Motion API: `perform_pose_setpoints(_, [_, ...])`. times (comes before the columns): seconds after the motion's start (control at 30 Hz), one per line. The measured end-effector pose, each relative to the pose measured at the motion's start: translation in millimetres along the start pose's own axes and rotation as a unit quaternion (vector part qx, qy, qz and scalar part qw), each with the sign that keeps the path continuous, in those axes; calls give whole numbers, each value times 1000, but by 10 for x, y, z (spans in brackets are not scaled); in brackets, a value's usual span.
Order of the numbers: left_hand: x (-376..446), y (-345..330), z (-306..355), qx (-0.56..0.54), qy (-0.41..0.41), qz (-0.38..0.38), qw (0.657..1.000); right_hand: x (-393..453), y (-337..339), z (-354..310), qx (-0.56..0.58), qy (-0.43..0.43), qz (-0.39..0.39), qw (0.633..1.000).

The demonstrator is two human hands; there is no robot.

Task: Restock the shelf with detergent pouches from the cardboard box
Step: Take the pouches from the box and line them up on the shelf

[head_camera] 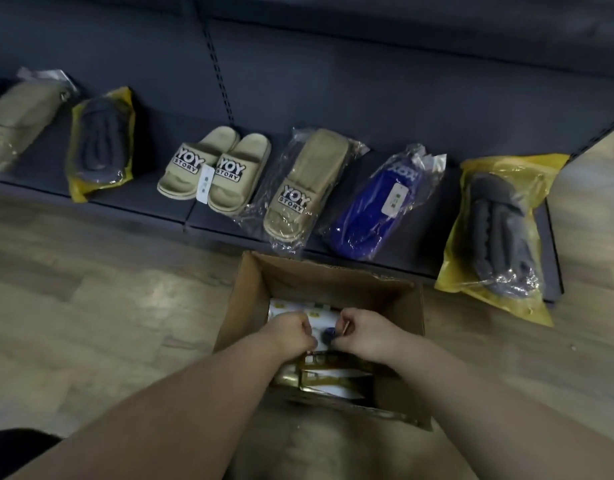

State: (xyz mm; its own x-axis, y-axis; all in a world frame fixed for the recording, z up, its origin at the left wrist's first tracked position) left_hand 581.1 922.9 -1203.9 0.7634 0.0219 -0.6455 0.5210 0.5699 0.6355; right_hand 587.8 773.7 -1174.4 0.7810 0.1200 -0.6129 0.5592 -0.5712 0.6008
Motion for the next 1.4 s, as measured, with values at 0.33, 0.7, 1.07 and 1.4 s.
perform_pose_setpoints(0.33, [532,-320,-240,140,51,-93,984,425,-739,551,-200,-119,-100,967])
perform_pose_setpoints(0.7, [696,-575,-372,-145,228,-79,960,509,-805,635,-137,-147,-111,973])
perform_pose_setpoints(1.07, [683,-578,-501,-278,265,-89,919,576,-553,596,148,-228,38,962])
perform_pose_setpoints(1.4, [31,260,-78,-335,193,-33,922,297,-302,361,485,-199,15,851])
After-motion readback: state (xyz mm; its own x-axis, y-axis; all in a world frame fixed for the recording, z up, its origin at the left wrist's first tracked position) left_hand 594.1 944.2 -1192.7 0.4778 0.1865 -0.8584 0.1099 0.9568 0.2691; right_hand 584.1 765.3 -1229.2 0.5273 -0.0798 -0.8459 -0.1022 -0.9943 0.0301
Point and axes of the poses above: each hand's wrist, its own x-axis towards the middle knuckle, its own y-axis out of the back of the hand, z = x × y, the point moved 8 cm from there along x, towards the middle knuckle, and after that the axes turned 11 degrees about z, right-handed, at the moved point
